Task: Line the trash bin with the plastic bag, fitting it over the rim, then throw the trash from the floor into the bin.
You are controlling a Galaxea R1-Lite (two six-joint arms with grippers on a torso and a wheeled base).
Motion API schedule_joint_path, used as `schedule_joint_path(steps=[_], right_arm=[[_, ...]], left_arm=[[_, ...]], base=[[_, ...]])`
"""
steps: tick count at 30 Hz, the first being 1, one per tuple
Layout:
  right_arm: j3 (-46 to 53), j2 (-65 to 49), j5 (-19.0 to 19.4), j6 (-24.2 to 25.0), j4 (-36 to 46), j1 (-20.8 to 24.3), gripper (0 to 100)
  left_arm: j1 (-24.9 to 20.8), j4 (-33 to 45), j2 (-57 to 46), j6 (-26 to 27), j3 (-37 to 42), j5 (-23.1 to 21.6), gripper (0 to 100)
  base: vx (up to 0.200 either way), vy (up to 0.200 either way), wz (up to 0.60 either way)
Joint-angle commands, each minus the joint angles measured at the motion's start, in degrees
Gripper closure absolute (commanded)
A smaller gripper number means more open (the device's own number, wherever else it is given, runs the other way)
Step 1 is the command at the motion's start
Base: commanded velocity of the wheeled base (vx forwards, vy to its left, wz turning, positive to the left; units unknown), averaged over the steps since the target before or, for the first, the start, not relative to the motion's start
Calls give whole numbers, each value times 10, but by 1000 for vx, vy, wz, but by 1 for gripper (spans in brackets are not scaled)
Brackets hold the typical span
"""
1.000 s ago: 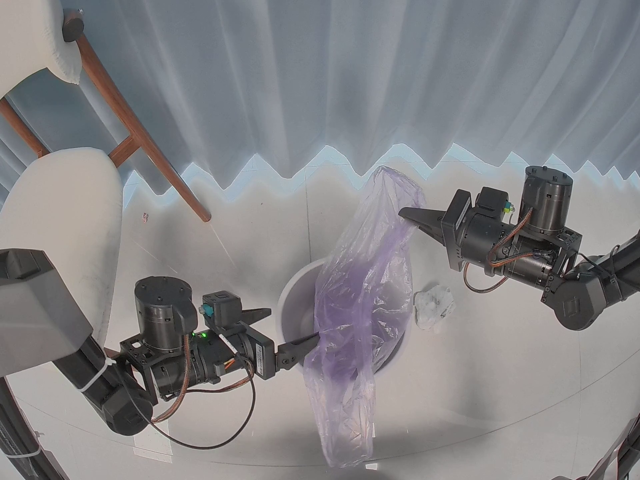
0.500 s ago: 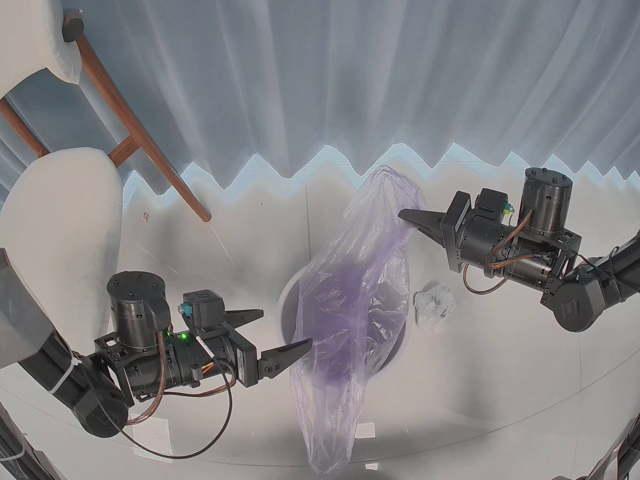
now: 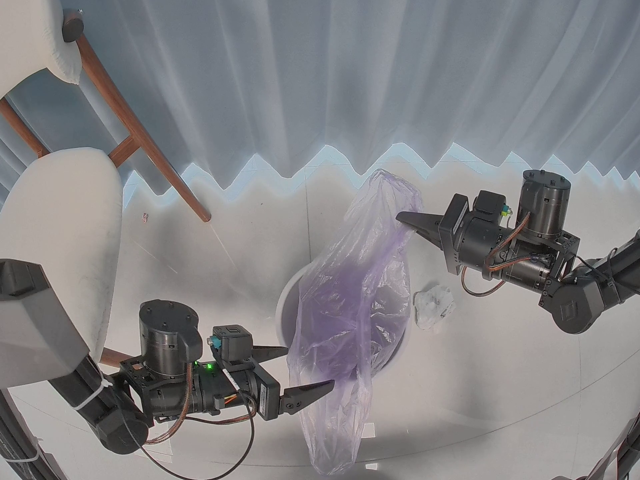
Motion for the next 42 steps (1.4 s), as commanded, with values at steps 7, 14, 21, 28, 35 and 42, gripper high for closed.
schedule_joint_path(steps=[7,14,21,28,35,42], right_arm=[[7,7,0,-1,-9,5,100],[11,10,0,-1,-10,15,100],[12,15,0,0,-11,18,100],[22,27,0,-2,-14,41,100],[39,48,0,0,-66,46,100],[49,74,0,4,-79,67,100]], left_arm=[[-24,-38,43,-15,2,3,0],[-29,-86,71,-14,8,10,100],[-37,-88,69,-15,6,11,100],[-38,-103,66,-15,3,12,100],[-16,-101,63,-15,-9,11,100],[-6,-101,66,-15,-24,24,100]], base=[[0,0,0],[0,0,0],[0,0,0],[0,0,0],[0,0,0],[0,0,0]])
